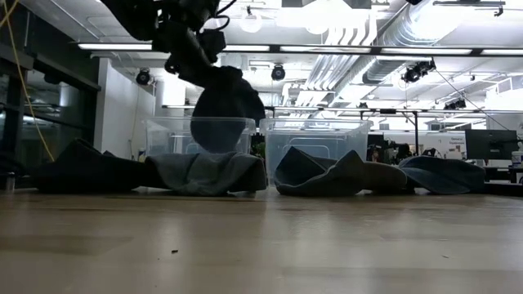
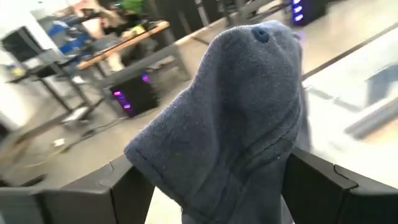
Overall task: Pick and place caps into container
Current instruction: Put the middle blue cap into the left transparent container
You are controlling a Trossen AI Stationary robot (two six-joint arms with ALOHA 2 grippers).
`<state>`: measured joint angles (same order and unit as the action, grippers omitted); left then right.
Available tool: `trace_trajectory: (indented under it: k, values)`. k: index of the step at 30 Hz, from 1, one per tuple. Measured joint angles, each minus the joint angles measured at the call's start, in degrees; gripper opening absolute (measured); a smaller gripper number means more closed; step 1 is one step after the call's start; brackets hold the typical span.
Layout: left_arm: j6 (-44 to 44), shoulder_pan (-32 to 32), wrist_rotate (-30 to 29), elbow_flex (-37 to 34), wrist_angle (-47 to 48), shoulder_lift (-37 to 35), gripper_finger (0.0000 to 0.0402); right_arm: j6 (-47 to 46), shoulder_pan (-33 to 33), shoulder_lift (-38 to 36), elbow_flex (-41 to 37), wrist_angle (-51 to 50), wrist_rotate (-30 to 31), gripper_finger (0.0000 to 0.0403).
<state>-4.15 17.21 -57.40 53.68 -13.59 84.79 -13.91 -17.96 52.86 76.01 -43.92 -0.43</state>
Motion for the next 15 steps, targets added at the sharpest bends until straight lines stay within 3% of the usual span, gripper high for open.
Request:
trace_trajectory:
  k: [8,12,15]
  values:
    - [0.05,0.0,-9.6,-0.01,3.17,0.02,0.0294,-0.04,-0.01,0.02,0.0,-0.01,0.0,0.027]
    - [1.23,0.0,-8.62,-0.01,3.73,0.07,0.0294,-0.09,-0.02,0.0,0.0,0.0,0.0,0.027]
    - [4.44,0.02,-1.68,0.0,5.14,-0.72,0.0294,-0.1,0.0,0.02,0.0,0.0,0.0,0.027]
